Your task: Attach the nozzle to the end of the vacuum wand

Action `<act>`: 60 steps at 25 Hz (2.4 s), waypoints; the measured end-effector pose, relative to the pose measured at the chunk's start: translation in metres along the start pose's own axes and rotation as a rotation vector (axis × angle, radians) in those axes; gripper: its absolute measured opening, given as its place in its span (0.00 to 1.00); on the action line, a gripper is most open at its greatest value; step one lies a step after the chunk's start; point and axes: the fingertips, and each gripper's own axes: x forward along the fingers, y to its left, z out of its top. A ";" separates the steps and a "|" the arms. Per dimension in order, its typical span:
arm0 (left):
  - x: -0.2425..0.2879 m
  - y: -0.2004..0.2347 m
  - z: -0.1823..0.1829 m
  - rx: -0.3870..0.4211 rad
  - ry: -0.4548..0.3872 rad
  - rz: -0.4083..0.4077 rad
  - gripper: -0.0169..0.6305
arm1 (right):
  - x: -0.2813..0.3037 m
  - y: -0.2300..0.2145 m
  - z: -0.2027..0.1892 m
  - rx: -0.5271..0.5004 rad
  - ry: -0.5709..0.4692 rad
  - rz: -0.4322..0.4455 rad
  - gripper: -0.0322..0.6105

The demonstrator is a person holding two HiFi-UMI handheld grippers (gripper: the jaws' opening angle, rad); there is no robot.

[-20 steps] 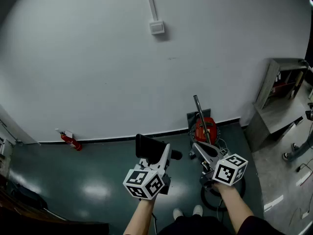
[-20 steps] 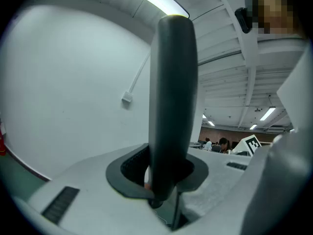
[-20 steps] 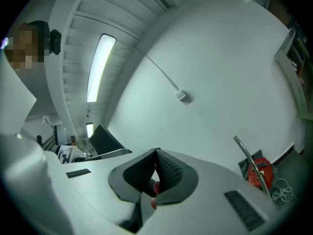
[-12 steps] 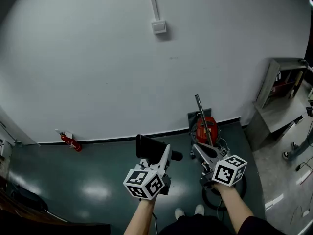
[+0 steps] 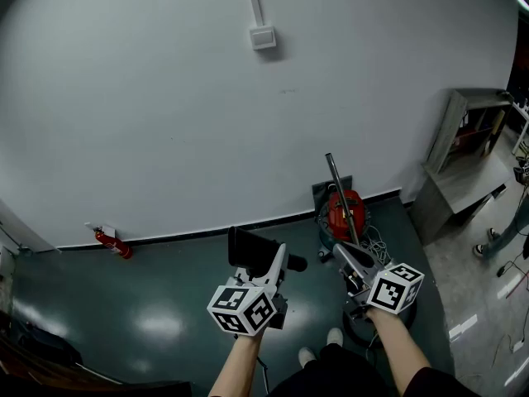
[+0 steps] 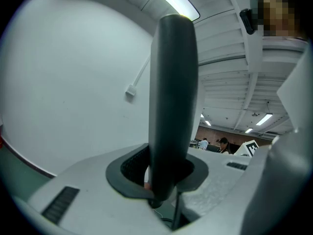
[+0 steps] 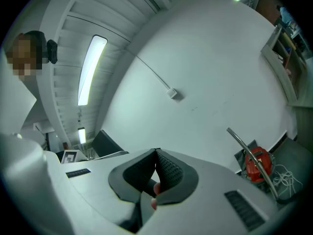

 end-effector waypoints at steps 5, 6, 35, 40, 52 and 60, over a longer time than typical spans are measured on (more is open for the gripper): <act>0.020 0.014 -0.004 -0.009 0.023 -0.005 0.17 | 0.007 -0.020 0.000 0.012 0.009 -0.032 0.08; 0.025 0.017 -0.004 -0.015 0.026 -0.006 0.17 | 0.010 -0.025 0.002 0.015 0.011 -0.037 0.08; 0.201 0.077 -0.011 -0.064 0.110 0.036 0.17 | 0.102 -0.180 0.054 0.118 0.081 -0.061 0.08; 0.220 0.077 -0.009 -0.062 0.111 0.047 0.17 | 0.104 -0.199 0.061 0.138 0.085 -0.057 0.08; 0.258 0.096 -0.003 -0.050 0.120 0.048 0.17 | 0.124 -0.232 0.073 0.173 0.065 -0.070 0.08; 0.292 0.125 0.002 -0.061 0.132 0.037 0.17 | 0.154 -0.256 0.077 0.187 0.065 -0.094 0.08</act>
